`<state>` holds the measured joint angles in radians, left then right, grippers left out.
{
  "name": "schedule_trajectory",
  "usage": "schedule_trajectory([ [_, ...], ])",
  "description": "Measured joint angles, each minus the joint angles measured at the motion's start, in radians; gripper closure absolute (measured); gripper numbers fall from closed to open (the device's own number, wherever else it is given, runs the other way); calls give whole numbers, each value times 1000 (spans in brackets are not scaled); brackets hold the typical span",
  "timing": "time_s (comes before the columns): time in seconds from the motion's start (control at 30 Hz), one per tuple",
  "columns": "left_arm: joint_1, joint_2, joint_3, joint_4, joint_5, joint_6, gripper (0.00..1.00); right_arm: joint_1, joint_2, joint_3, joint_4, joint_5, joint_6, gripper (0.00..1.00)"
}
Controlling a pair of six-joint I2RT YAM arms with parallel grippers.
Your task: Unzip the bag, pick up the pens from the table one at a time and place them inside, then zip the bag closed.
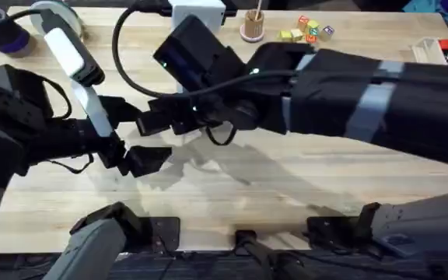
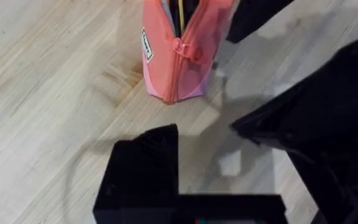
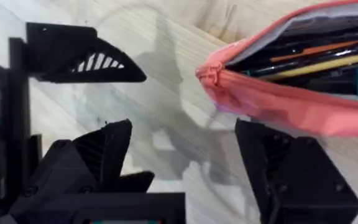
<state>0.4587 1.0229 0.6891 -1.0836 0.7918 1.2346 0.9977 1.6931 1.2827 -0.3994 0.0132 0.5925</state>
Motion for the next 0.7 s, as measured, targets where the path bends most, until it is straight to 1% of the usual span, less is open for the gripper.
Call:
schedule_trajectory([
  [0.3, 0, 0, 0, 0, 0, 0, 7, -8, 70, 0, 90, 5, 6, 6],
  [0.5, 0, 0, 0, 0, 0, 0, 7, -29, 102, 0, 133, 59, 14, 15],
  [0.57, 0, 0, 0, 0, 0, 0, 8, -31, 109, 0, 139, 69, 14, 77],
  [0.63, 0, 0, 0, 0, 0, 0, 7, -37, 116, 0, 142, 78, 18, 195],
  [0.7, 0, 0, 0, 0, 0, 0, 7, -43, 124, 0, 144, 86, 20, 350],
])
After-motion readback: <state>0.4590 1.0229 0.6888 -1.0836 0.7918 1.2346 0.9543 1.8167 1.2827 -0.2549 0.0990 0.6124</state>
